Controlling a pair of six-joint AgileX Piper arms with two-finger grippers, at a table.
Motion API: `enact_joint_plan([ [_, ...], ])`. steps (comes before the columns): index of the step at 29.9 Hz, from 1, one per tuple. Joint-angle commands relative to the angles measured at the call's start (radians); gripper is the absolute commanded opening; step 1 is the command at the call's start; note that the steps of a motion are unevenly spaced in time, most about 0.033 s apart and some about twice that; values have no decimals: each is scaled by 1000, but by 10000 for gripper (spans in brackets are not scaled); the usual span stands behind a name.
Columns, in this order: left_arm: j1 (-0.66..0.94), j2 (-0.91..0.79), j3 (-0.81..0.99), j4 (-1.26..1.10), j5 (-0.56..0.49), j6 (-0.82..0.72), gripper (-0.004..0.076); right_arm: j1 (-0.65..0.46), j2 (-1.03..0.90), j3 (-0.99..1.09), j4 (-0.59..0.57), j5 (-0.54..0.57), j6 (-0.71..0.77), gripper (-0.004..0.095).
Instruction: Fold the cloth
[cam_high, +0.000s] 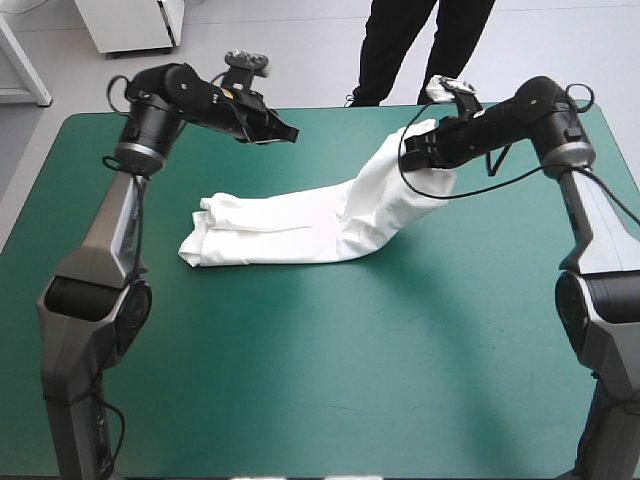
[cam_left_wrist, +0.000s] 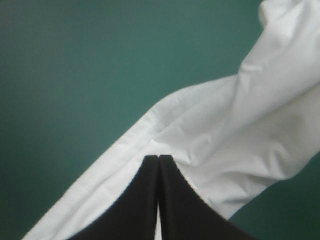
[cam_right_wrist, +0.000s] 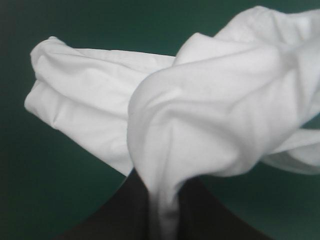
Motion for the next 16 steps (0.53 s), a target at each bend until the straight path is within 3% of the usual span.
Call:
enact_joint_plan([
  [1, 19, -176, -33, 20, 39, -29, -9, 77, -74, -48, 79, -48, -10, -15],
  [11, 49, -424, 1, 67, 39, -58, -9, 263, -58, -110, 55, -183, -10, -15],
  [16, 49, -544, 104, 101, 39, -58, -9, 318, 6, -165, 55, -185, 2, -15],
])
